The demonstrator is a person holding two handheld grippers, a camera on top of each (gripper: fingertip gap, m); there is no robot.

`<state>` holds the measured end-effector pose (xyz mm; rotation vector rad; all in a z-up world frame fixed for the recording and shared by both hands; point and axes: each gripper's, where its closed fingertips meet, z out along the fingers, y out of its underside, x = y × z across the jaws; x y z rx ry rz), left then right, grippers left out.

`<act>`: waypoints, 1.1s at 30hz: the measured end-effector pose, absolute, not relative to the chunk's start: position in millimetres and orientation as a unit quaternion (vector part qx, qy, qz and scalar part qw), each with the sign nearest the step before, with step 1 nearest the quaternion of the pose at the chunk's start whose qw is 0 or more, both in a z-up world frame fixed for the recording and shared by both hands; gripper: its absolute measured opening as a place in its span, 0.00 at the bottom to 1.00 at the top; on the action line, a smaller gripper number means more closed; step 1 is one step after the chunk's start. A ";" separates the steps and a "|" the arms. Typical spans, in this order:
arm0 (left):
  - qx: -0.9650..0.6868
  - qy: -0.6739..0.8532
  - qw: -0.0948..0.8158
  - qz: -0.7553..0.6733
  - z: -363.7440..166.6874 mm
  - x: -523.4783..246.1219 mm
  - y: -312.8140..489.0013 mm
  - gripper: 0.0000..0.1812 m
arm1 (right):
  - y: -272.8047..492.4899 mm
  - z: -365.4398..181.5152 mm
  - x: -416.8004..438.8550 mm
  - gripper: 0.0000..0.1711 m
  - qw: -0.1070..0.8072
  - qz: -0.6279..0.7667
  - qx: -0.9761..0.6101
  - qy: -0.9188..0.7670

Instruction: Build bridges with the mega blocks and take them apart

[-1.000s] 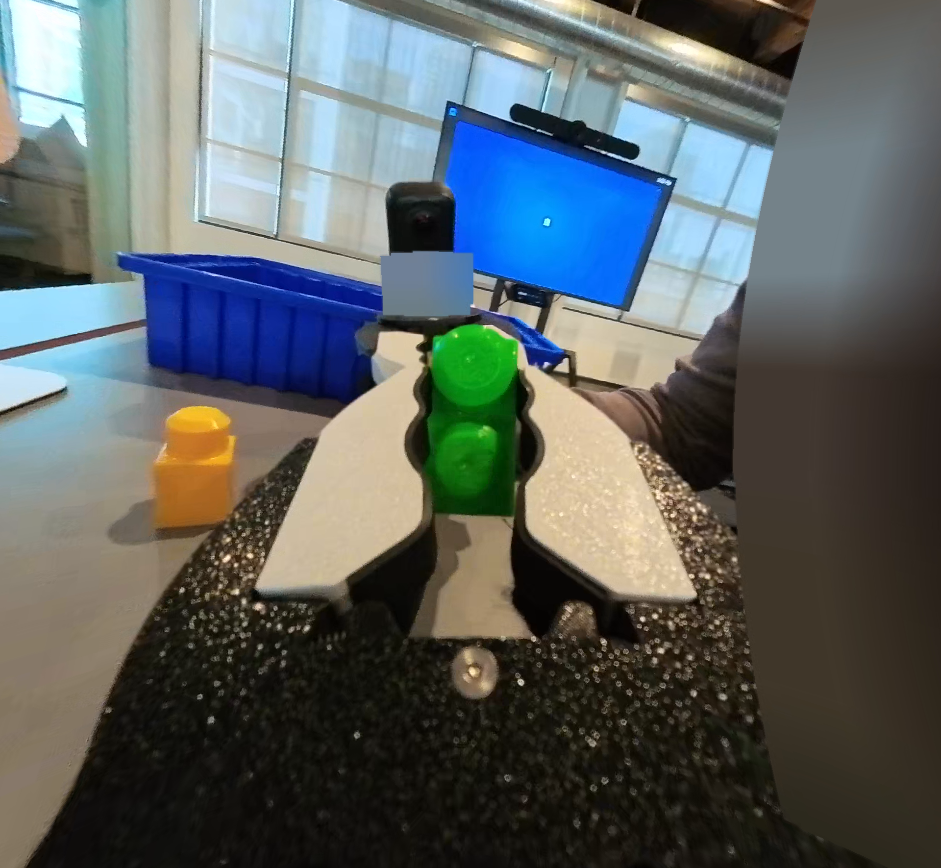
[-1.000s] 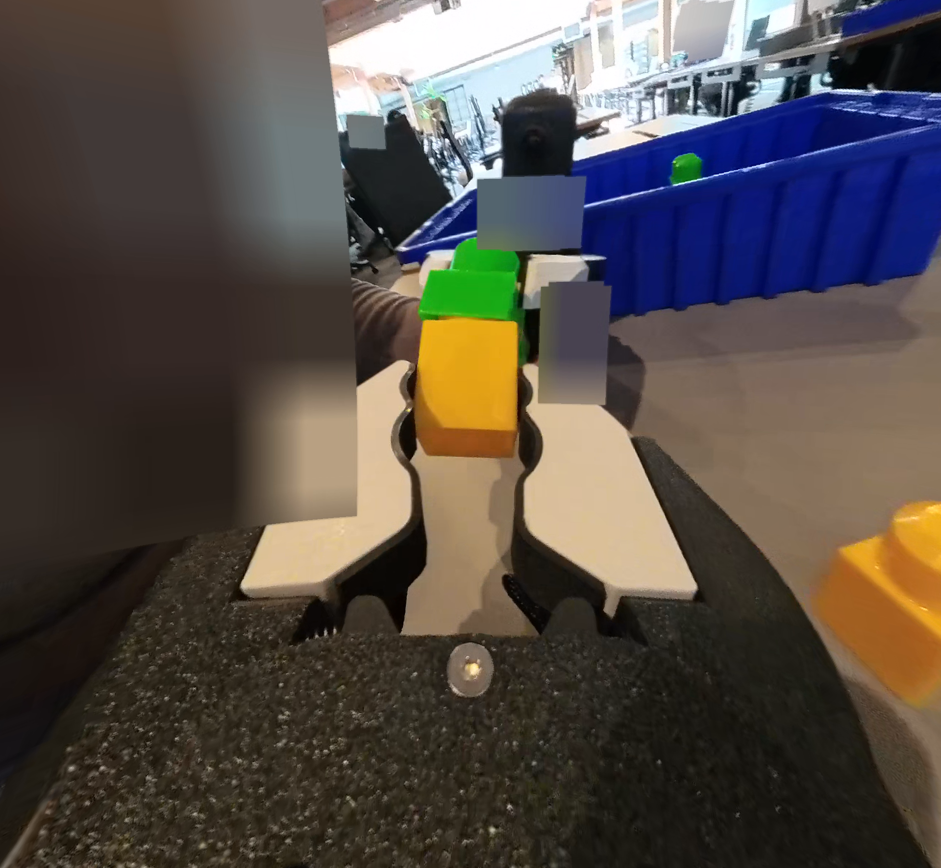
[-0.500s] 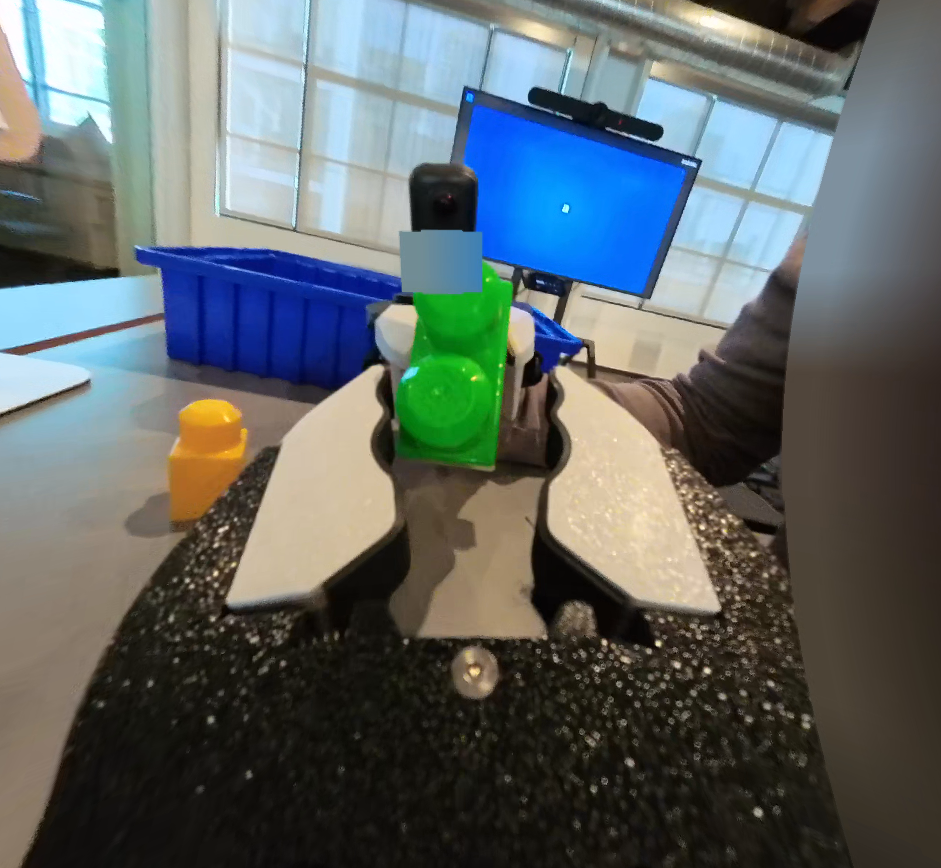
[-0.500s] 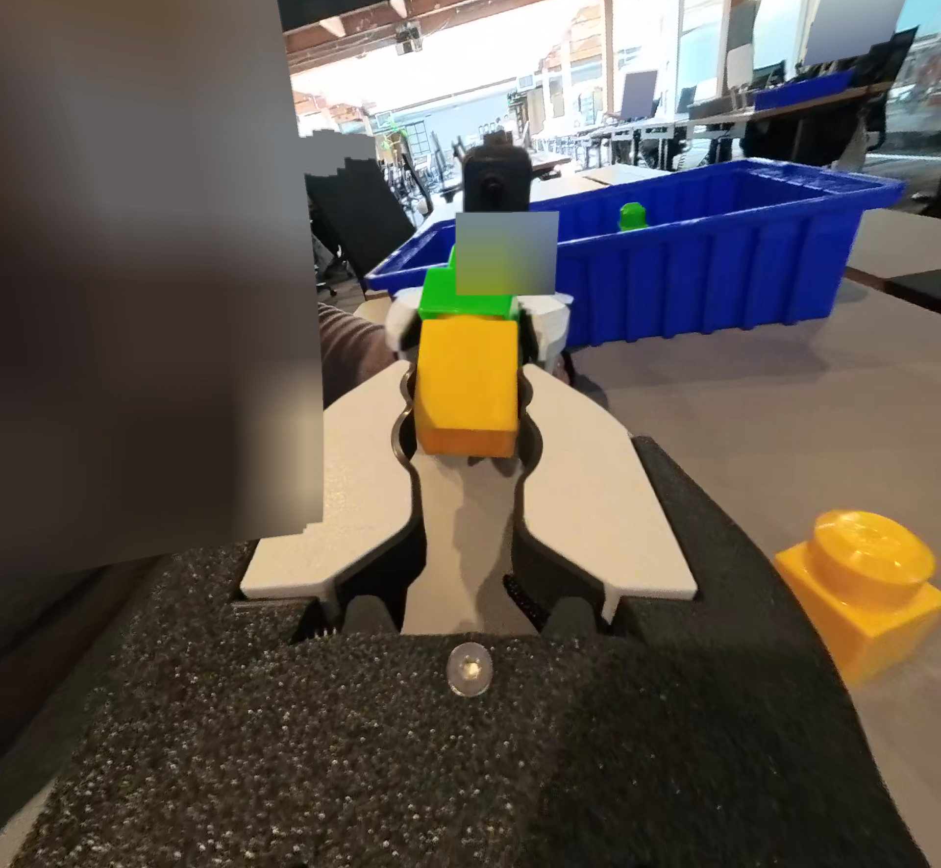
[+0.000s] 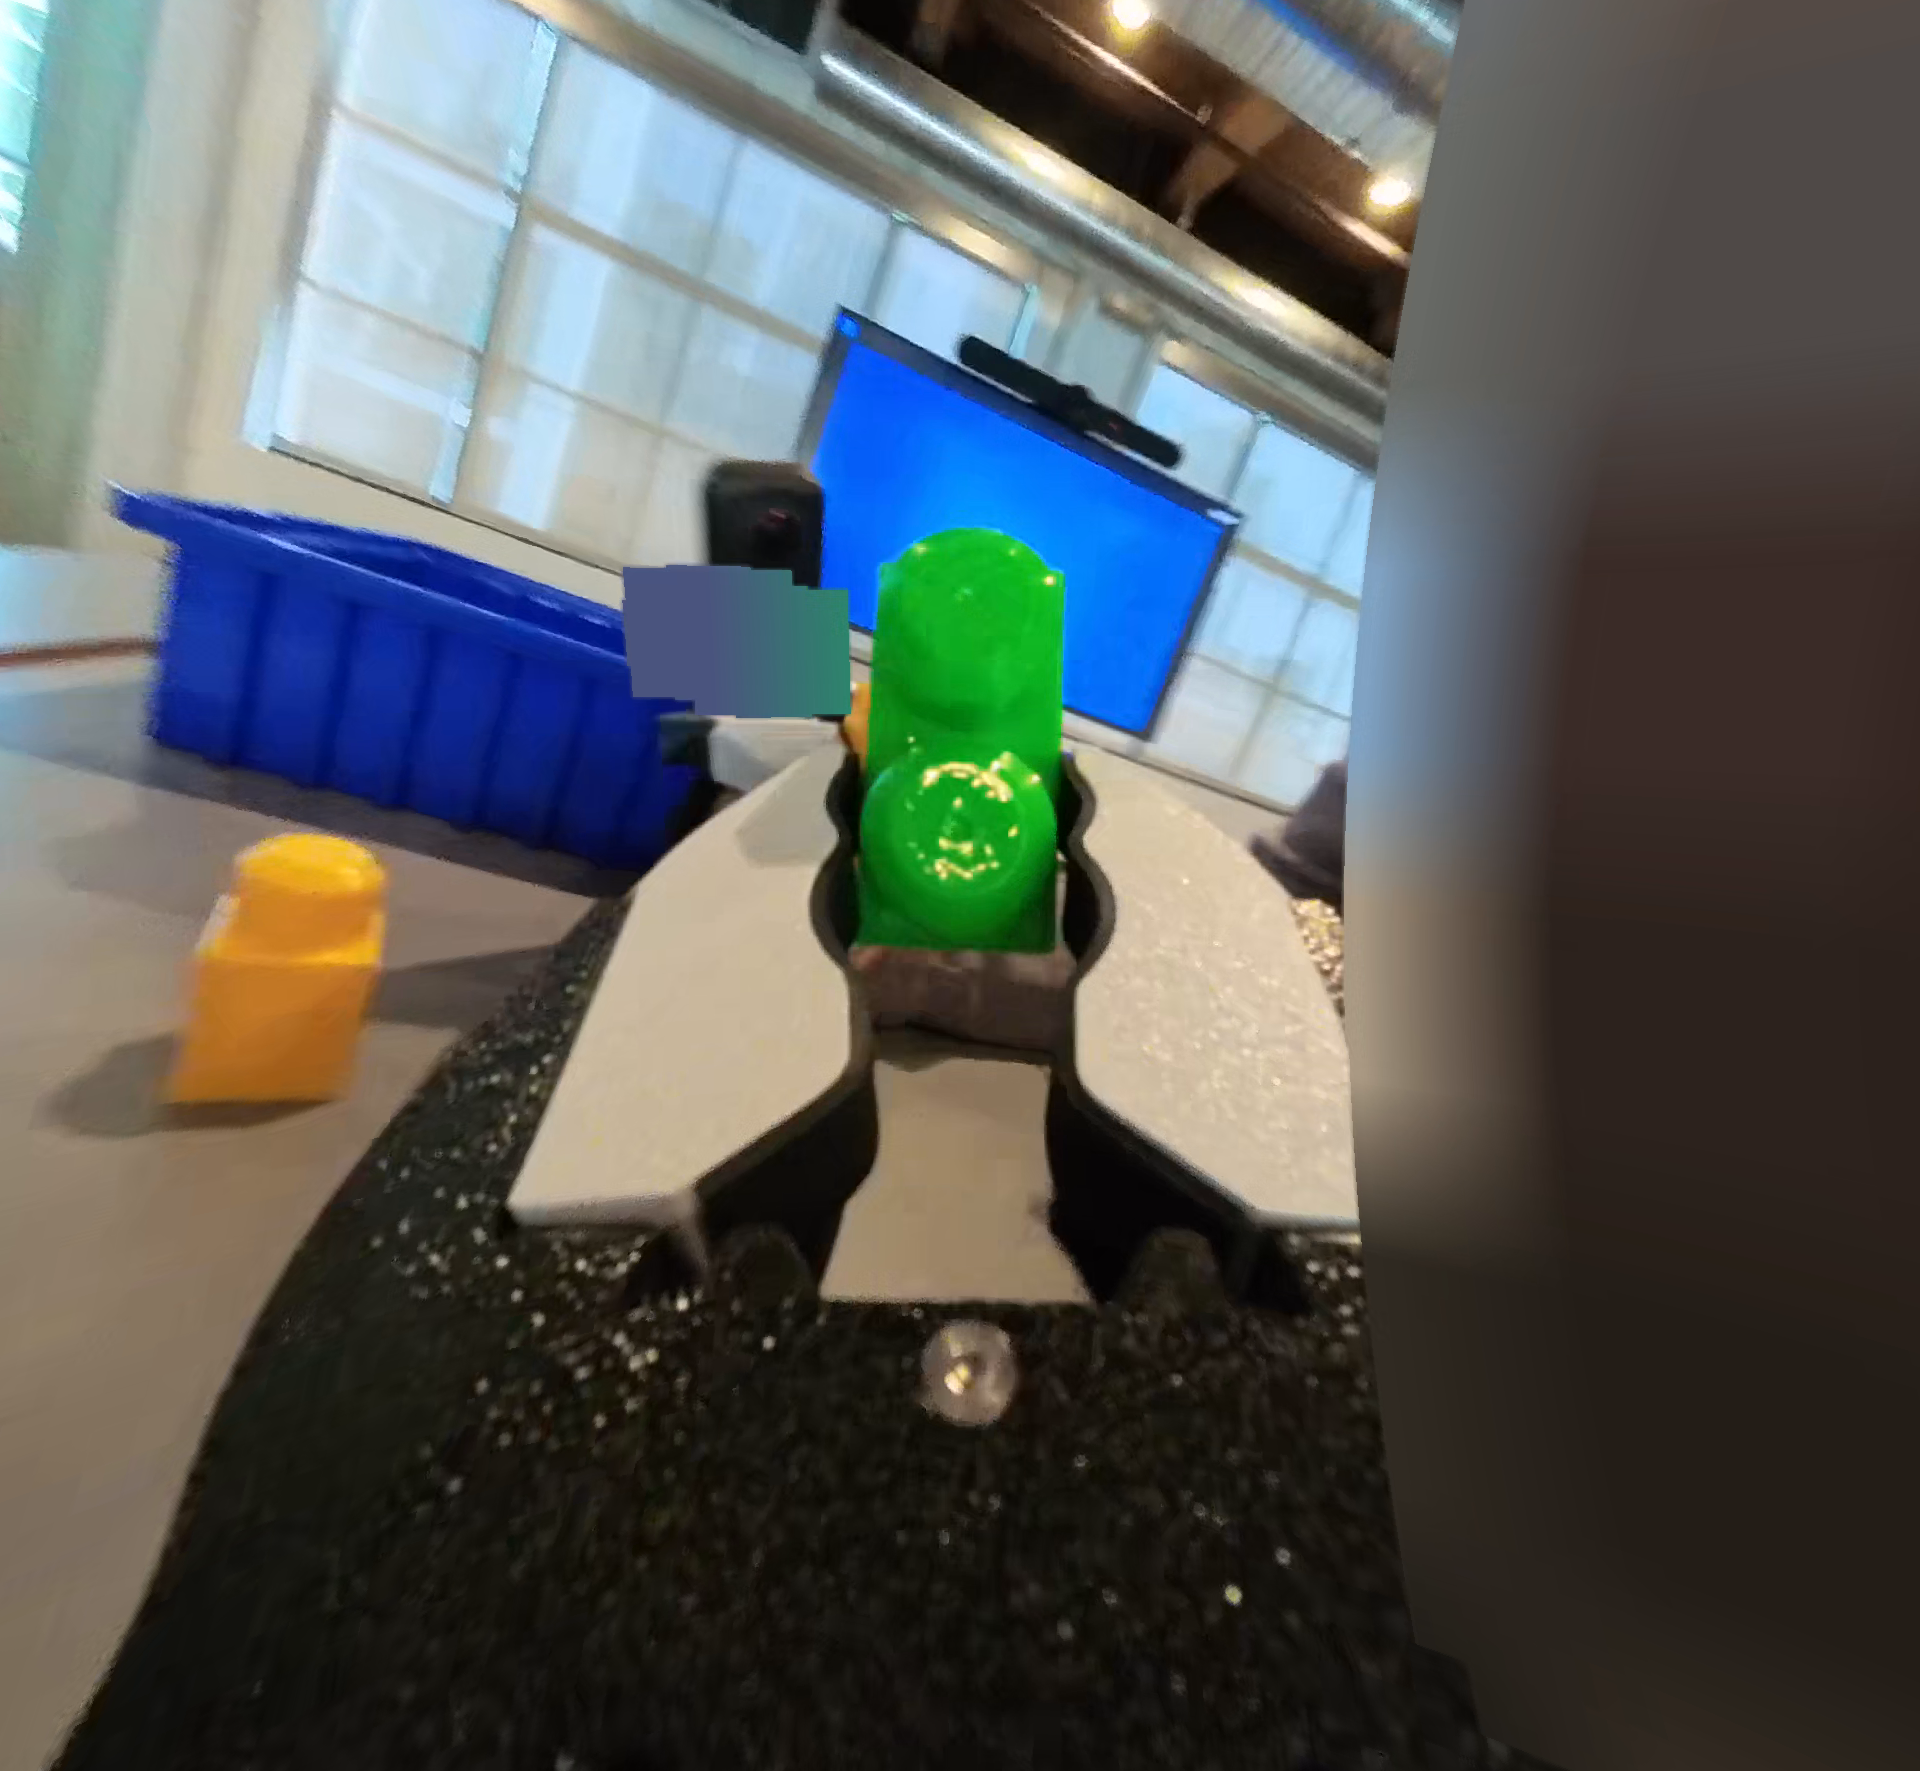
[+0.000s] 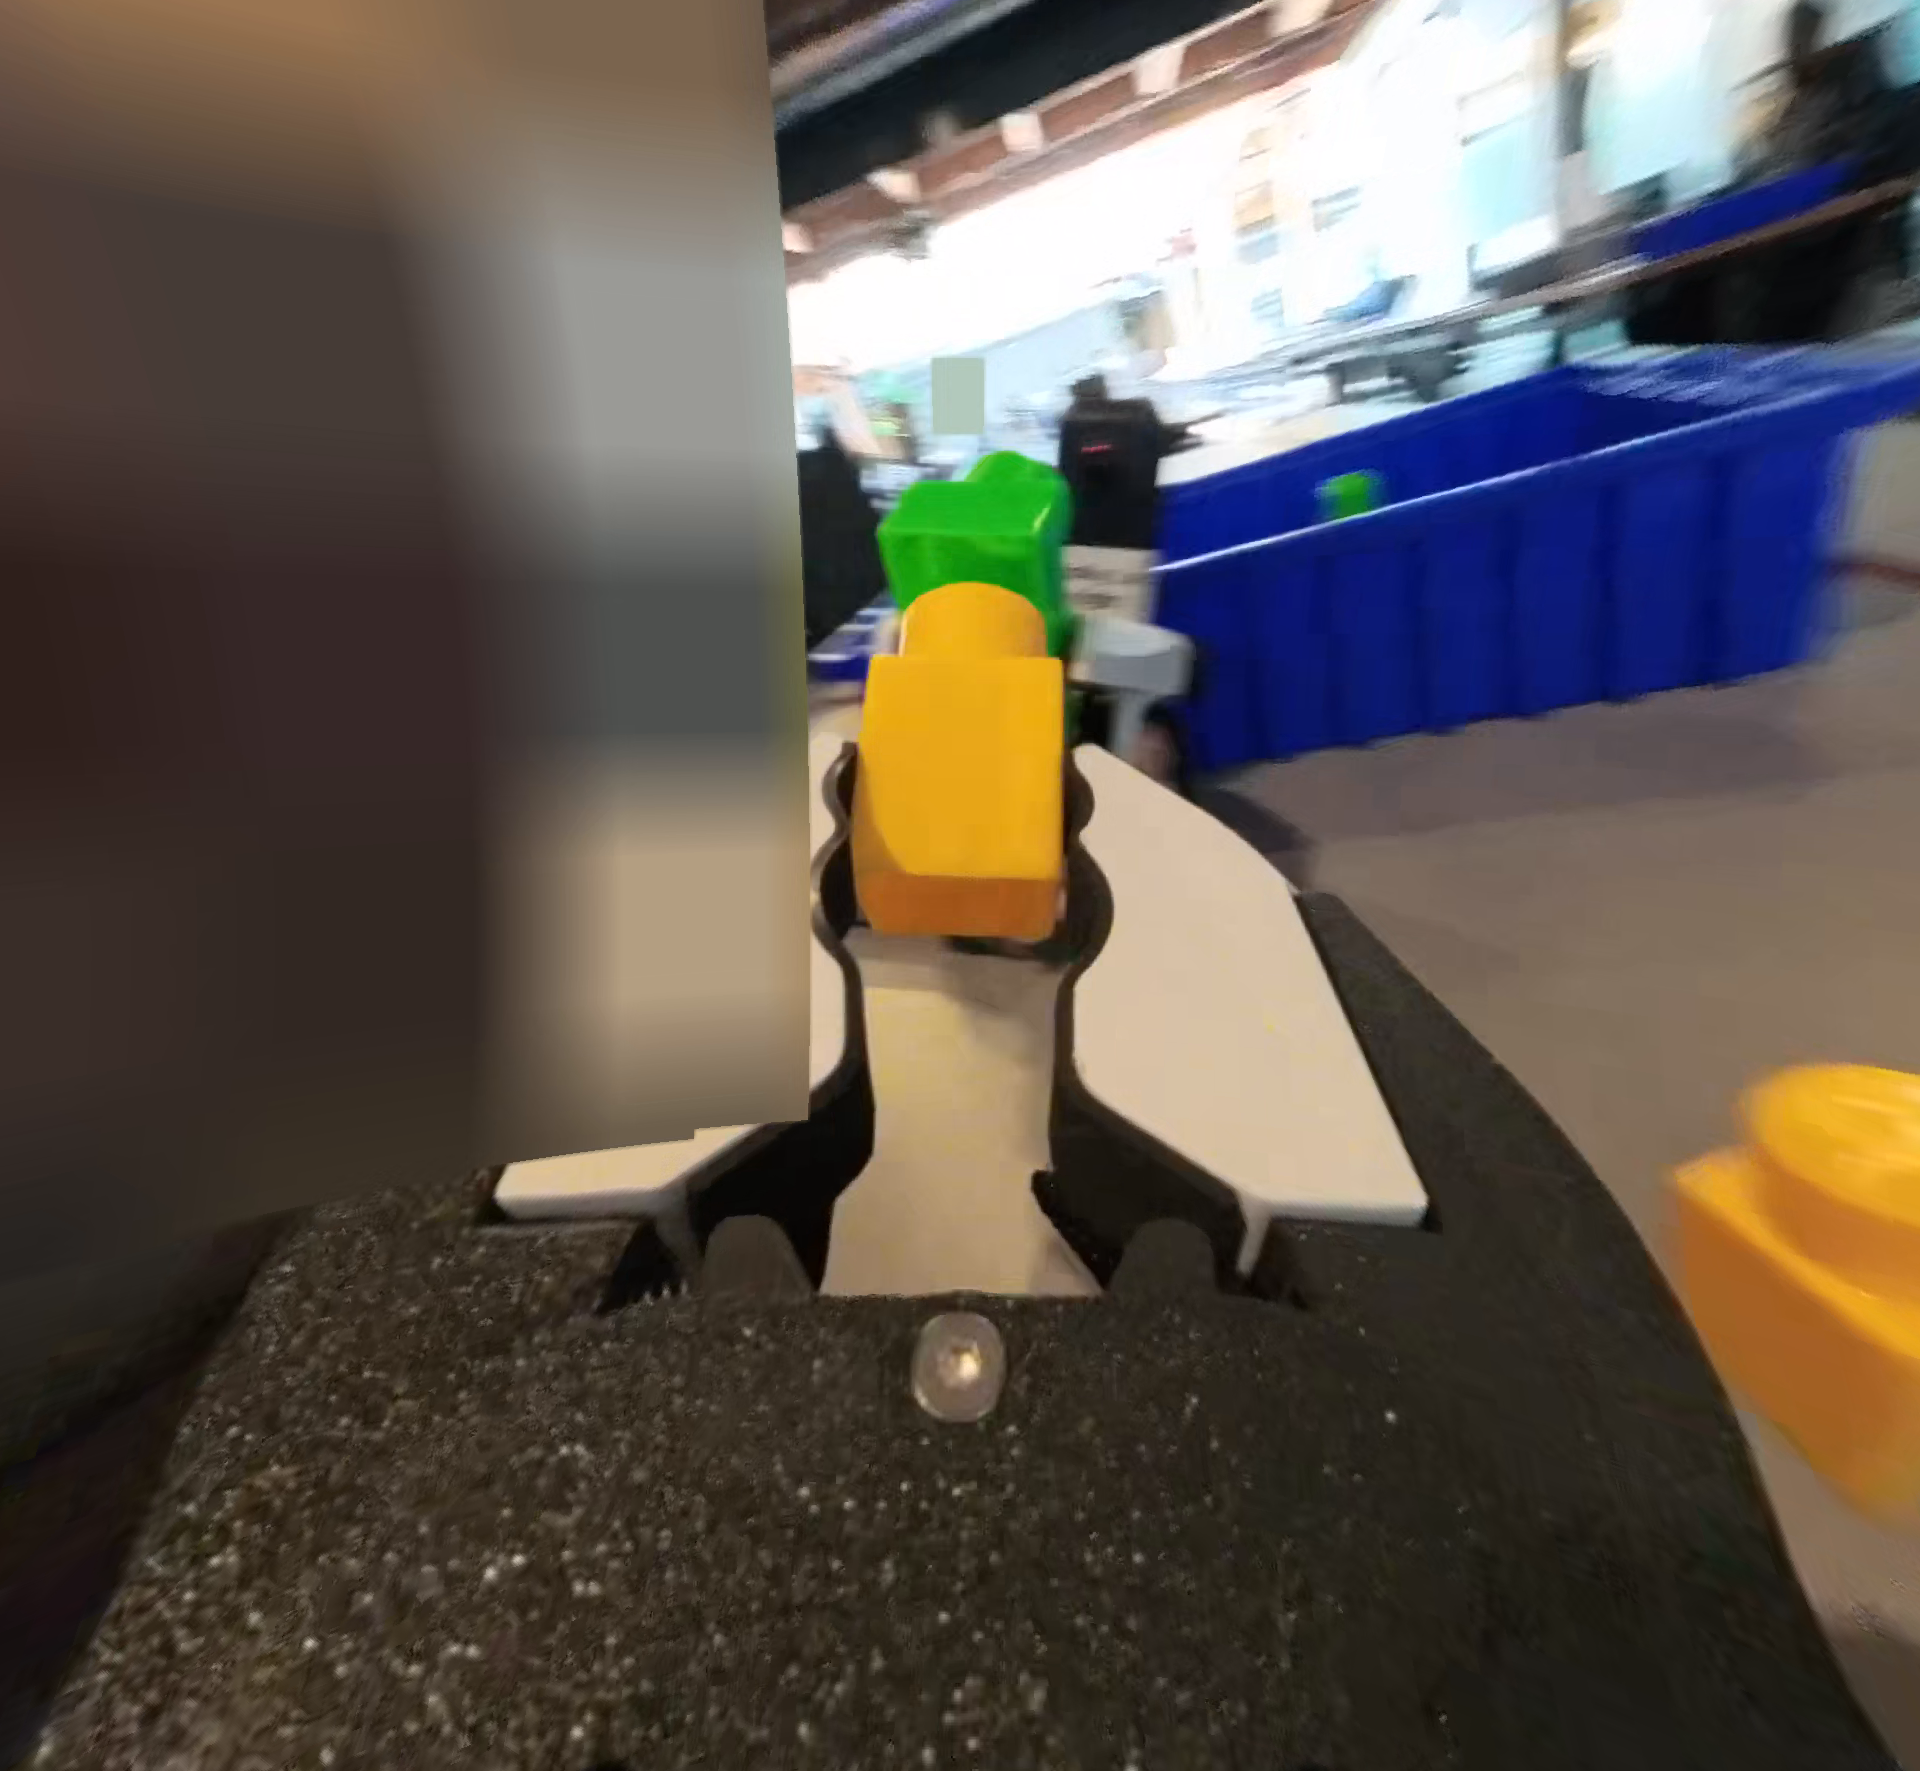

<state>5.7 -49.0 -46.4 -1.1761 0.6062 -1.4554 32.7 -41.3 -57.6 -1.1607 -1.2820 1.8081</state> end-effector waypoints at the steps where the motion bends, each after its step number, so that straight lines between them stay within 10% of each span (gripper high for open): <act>1: -0.504 0.252 0.580 -0.588 -46.9 2.7 -44.1 0.20 | -28.5 -59.0 31.2 0.21 0.378 0.639 -0.459 -0.487; 9: -0.567 0.225 0.693 -0.384 -58.7 -10.1 -12.3 0.19 | 58.3 -26.5 79.9 0.21 0.691 0.242 -0.580 -0.356; 15: -0.578 0.232 0.695 -0.359 -62.9 -4.6 -8.3 0.20 | 83.7 3.1 202.2 0.22 0.612 -0.096 -0.745 -0.248; 22: -0.579 0.235 0.692 -0.361 -63.4 0.0 -7.4 0.20 | 92.1 -12.5 267.2 0.33 0.559 -0.145 -0.795 -0.187; 28: -0.577 0.232 0.696 -0.359 -62.6 -1.3 -7.2 0.20 | 25.9 4.1 89.6 0.28 0.635 0.194 -0.616 -0.424; 33: -0.561 0.317 0.693 -0.325 -68.4 20.1 -22.4 0.20 | -16.7 -31.5 20.9 0.41 0.482 0.435 -0.606 -0.459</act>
